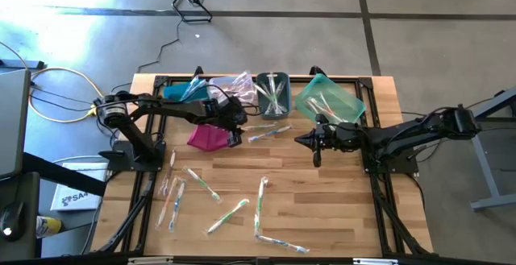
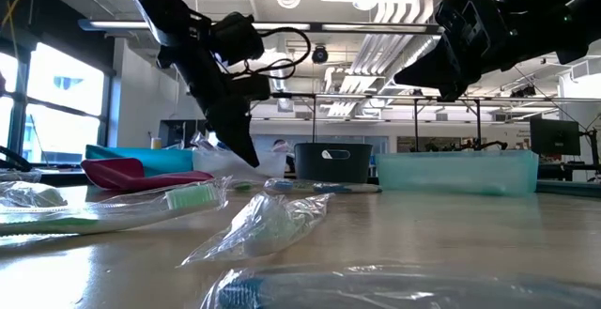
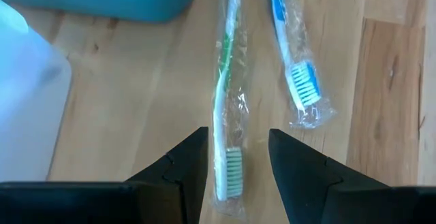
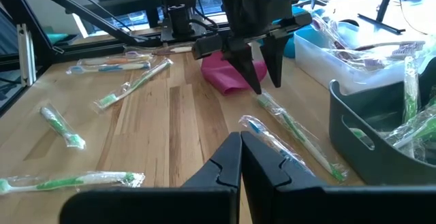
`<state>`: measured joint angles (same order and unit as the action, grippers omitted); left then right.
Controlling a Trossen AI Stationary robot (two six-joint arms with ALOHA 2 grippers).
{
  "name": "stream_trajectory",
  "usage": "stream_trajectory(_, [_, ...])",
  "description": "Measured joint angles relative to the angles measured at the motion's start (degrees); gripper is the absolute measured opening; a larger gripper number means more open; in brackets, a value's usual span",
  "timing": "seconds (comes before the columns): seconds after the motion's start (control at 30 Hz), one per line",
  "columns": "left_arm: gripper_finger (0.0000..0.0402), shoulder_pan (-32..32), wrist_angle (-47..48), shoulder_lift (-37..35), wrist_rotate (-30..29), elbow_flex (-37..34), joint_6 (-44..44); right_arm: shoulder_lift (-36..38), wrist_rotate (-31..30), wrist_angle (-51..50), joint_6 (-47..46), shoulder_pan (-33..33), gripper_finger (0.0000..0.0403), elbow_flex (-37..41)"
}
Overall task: Pick & Place Toothbrushes
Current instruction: Put the green toothbrush into the dark blue bin
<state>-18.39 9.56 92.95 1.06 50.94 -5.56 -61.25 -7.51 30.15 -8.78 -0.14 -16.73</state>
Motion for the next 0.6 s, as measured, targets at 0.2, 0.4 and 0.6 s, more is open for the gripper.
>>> stream_trajectory(0.2, [0.0149,0.0,0.0,0.0,0.1,0.0,0.0,0.0,0.0,0.0,0.0,0.0,0.0002,0.0])
stream_trajectory(0.4, [0.0149,0.0,0.0,0.0,1.1,0.0,0.2,0.0,0.0,0.0,0.0,0.0,0.0002,0.0])
stream_trajectory(0.6, [0.0149,0.0,0.0,0.0,1.1,0.0,0.2,0.0,0.0,0.0,0.0,0.0,0.0002,0.0])
